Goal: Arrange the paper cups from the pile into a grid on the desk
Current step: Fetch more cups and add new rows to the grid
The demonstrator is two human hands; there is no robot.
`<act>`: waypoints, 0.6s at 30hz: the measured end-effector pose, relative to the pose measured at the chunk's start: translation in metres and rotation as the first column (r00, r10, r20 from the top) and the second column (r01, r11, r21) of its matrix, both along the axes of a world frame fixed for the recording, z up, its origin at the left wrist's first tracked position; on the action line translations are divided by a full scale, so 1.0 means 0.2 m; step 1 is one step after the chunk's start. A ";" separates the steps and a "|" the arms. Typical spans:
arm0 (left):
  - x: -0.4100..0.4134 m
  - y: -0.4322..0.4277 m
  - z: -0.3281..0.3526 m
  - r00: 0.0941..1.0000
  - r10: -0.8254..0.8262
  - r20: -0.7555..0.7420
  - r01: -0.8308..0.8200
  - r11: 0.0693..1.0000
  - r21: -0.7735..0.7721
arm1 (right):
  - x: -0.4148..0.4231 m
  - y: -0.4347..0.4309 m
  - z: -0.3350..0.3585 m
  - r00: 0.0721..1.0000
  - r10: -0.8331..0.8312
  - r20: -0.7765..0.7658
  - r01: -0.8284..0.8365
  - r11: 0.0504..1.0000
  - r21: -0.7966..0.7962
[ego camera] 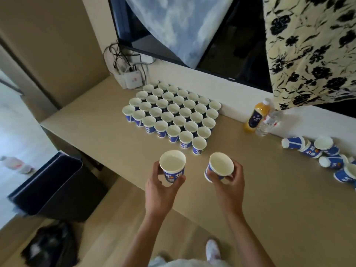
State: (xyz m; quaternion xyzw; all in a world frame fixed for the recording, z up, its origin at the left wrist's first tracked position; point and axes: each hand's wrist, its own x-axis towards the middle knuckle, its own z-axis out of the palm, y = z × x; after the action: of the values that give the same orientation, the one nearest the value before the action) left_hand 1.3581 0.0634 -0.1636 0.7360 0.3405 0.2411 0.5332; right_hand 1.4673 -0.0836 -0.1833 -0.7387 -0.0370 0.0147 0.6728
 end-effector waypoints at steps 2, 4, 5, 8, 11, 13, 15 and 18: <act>-0.05 0.07 -0.01 1.000 0.009 -0.004 -0.009 1.000 -0.014 | -0.07 0.05 0.00 1.000 0.030 -0.008 -0.030 1.000 -0.006; -0.10 0.13 -0.02 1.000 0.022 -0.009 -0.022 0.999 -0.026 | -0.11 0.12 0.01 0.999 0.043 -0.025 -0.043 0.999 -0.010; -0.11 0.16 -0.03 1.000 0.030 -0.006 -0.030 0.999 -0.027 | -0.11 0.14 0.01 0.999 0.043 -0.031 -0.043 0.999 -0.010; -0.13 0.27 -0.04 0.998 0.054 -0.009 -0.055 0.998 -0.029 | -0.09 0.27 0.02 0.997 0.057 -0.047 -0.057 0.998 -0.003; -0.12 0.39 -0.06 0.997 0.067 -0.025 -0.067 0.998 -0.007 | -0.04 0.43 0.00 0.995 0.084 -0.057 -0.084 0.996 0.016; -0.09 0.50 -0.07 0.997 0.065 -0.034 -0.064 0.998 0.017 | 0.00 0.55 -0.03 0.992 0.112 -0.064 -0.110 0.994 0.029; -0.05 0.62 -0.08 0.996 0.062 -0.060 -0.059 0.997 0.040 | 0.04 0.69 -0.08 0.984 0.157 -0.080 -0.153 0.987 0.051; 0.00 0.81 -0.08 0.992 0.086 -0.098 -0.080 0.995 0.062 | 0.09 0.90 -0.14 0.971 0.208 -0.114 -0.199 0.976 0.087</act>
State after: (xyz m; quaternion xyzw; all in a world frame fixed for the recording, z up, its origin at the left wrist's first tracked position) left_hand 1.3571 0.2254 -0.1789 0.7474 0.3900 0.2354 0.4835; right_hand 1.4851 0.0956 -0.2107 -0.7030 -0.0718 0.1277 0.6959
